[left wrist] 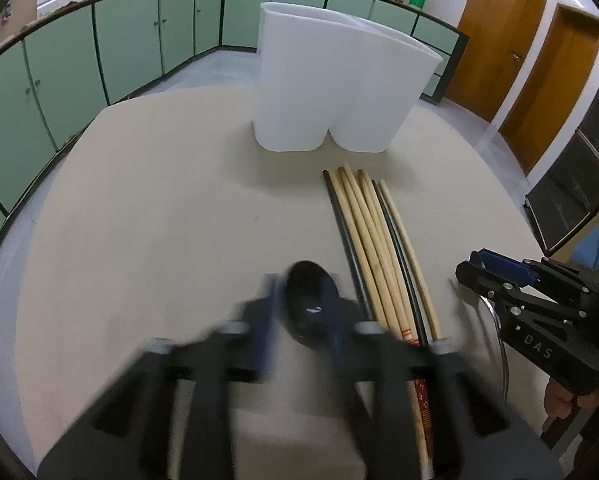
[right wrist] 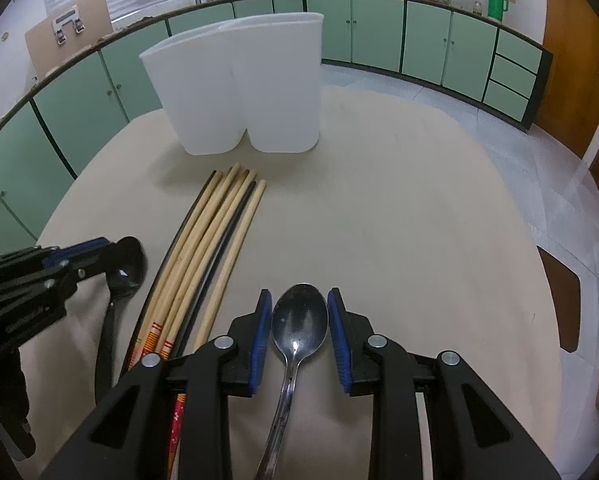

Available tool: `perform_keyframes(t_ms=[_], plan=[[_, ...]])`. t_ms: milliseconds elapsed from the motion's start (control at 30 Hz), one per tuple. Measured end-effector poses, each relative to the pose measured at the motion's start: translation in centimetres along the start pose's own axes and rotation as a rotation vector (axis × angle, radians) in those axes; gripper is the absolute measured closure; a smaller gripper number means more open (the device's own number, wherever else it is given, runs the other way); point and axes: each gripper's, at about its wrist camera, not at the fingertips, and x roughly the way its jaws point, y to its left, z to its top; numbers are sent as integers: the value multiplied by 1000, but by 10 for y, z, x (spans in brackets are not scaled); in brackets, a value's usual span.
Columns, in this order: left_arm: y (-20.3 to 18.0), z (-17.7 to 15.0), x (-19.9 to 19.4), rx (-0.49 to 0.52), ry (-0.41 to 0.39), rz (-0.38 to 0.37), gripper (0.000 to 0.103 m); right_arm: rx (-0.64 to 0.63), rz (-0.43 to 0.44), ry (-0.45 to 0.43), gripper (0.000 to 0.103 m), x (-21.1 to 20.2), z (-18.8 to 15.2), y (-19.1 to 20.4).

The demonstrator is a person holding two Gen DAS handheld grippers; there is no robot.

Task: Organize utensils
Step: 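Close the left tool on the black spoon's handle, then lift both spoons and carry them over the white utensil holder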

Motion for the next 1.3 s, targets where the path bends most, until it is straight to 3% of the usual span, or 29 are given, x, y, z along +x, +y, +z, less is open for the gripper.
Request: perform_keyframes(t_ms=[33, 133, 233, 333, 500, 600, 667, 700, 833, 900, 1033, 1200, 1300], plan=[[-1, 0, -2, -1, -7, 7, 49, 1, 0, 3, 75, 1, 0, -1], [-2, -1, -5, 14, -4, 17, 41, 7, -2, 18, 75, 6, -1, -1], [-6, -1, 2, 34, 23, 78, 40, 6, -3, 15, 75, 7, -2, 0], [-5, -1, 11, 17, 51, 101, 35, 5, -1, 14, 75, 7, -3, 0], [3, 0, 21, -32, 78, 135, 35, -1, 3, 11, 75, 9, -2, 0], [4, 3, 24, -33, 75, 158, 43, -6, 0, 10, 75, 9, -3, 1], [3, 5, 22, -36, 67, 155, 65, -9, -2, 13, 75, 9, -2, 2], [4, 5, 22, -40, 66, 140, 68, -12, -4, 15, 75, 9, -2, 2], [3, 4, 19, -47, 44, 103, 69, -18, -2, 12, 75, 7, -1, 4], [3, 2, 11, -54, 5, 73, 69, -10, -5, -14, 75, 2, -1, 1], [-4, 2, -22, -12, -173, 24, 69, 14, 5, -131, 75, -21, 0, -7], [-12, 2, -56, 28, -357, 35, 69, 26, 59, -265, 75, -54, 11, -16], [-15, 7, -62, 30, -411, 37, 69, 29, 78, -310, 75, -65, 18, -18]])
